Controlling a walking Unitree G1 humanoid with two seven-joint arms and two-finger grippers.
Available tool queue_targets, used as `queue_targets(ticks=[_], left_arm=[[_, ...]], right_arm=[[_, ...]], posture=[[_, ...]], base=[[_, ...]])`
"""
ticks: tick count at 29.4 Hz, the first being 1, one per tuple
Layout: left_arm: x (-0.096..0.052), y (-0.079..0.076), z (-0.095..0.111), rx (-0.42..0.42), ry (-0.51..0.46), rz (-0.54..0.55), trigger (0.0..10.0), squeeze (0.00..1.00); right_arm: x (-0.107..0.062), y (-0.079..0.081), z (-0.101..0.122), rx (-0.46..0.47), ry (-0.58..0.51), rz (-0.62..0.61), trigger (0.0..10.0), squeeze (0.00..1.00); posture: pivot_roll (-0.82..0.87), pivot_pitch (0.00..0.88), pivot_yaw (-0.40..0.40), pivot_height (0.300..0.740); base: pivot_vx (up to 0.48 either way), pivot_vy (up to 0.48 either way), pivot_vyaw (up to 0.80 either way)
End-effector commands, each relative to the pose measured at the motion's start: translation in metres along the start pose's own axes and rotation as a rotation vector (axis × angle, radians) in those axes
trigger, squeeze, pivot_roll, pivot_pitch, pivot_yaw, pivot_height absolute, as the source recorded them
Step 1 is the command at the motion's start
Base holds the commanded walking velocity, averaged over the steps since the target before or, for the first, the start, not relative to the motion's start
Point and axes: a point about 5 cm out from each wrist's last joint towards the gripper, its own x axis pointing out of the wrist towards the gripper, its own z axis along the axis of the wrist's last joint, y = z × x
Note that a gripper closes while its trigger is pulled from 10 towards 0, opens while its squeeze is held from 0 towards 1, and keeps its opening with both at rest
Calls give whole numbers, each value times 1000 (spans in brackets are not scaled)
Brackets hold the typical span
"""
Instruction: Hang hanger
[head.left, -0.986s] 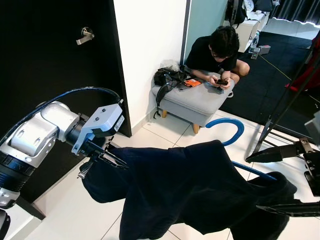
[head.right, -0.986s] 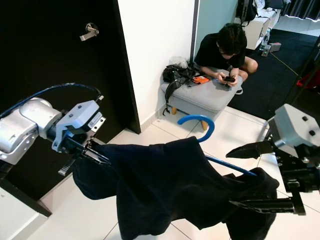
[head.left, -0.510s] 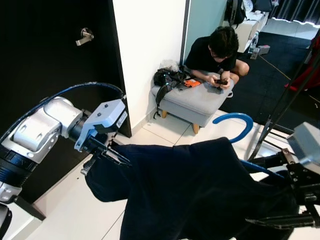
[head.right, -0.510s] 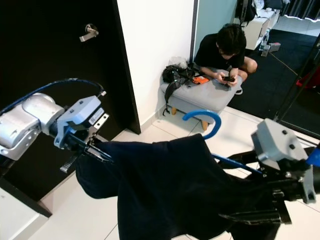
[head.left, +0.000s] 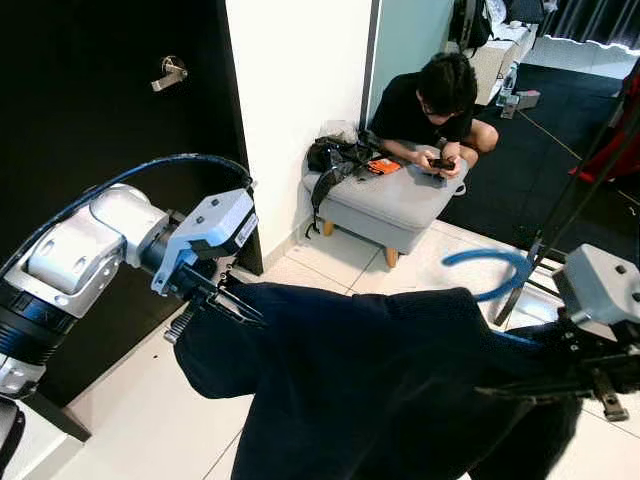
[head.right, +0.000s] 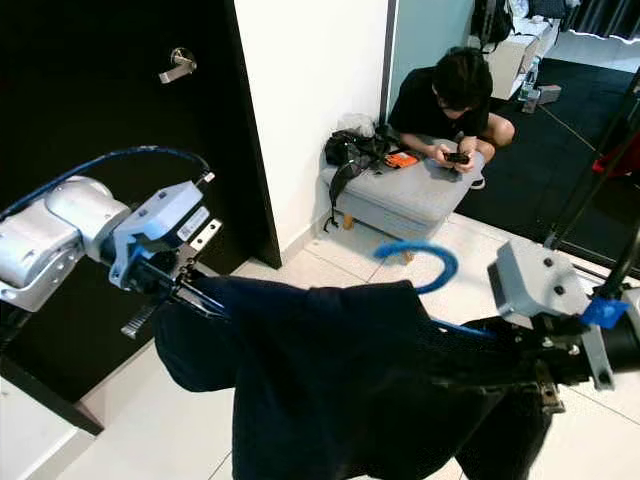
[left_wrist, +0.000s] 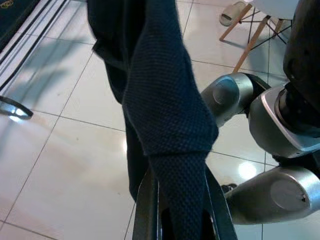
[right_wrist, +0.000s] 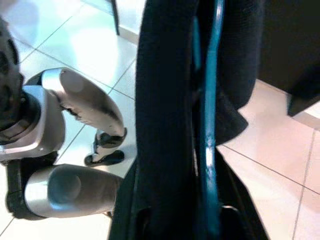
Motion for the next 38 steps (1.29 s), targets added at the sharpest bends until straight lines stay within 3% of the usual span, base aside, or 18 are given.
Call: queue_targets(ticks=[1, 18, 26, 29, 33, 35, 38], left_arm=[[-9, -1, 2, 6, 24, 2, 10000, 0], [-25, -6, -5, -30, 151, -10, 10000, 0], [-1, -14, -13, -12, 187, -148, 10000, 0], [16, -18, -17, 0, 230, -267, 10000, 0], [18, -21, -18, 7, 253, -305, 10000, 0], [20, -20, -16, 31, 274, -336, 10000, 0], [18, -13, -17, 65, 306, -324, 10000, 0]], right_arm=[[-3, -1, 3, -21, -1, -10, 0, 0], [-25, -7, 6, 23, -43, -8, 0, 0], [-28, -12, 40, -60, -209, 44, 0, 0], [-22, -3, 64, -124, -281, 189, 0, 0], [-22, 0, 70, -136, -301, 232, 0, 0], [-16, 6, 75, -120, -352, 322, 0, 0], [-5, 14, 72, -93, -347, 398, 0, 0]], posture=[[-9, 30, 41, 740], [-9, 30, 40, 740], [-10, 20, 37, 740], [-14, 16, 39, 740], [-11, 16, 42, 740], [-11, 16, 44, 740], [-15, 18, 48, 740]], base=[[0, 0, 0], [0, 0, 0], [0, 0, 0], [0, 0, 0], [0, 0, 0], [0, 0, 0], [0, 0, 0]])
